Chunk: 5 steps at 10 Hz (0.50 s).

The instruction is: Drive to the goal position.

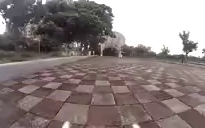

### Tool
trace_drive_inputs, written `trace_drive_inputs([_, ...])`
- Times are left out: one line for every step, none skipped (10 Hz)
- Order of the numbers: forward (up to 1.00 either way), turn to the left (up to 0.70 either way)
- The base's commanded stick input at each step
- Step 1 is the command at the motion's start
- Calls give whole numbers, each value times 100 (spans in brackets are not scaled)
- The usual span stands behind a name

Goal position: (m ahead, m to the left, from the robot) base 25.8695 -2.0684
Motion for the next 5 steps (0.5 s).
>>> trace_drive_inputs([100, 0])
trace_drive_inputs([100, 0])
trace_drive_inputs([100, 0])
trace_drive_inputs([100, 0])
trace_drive_inputs([100, 0])
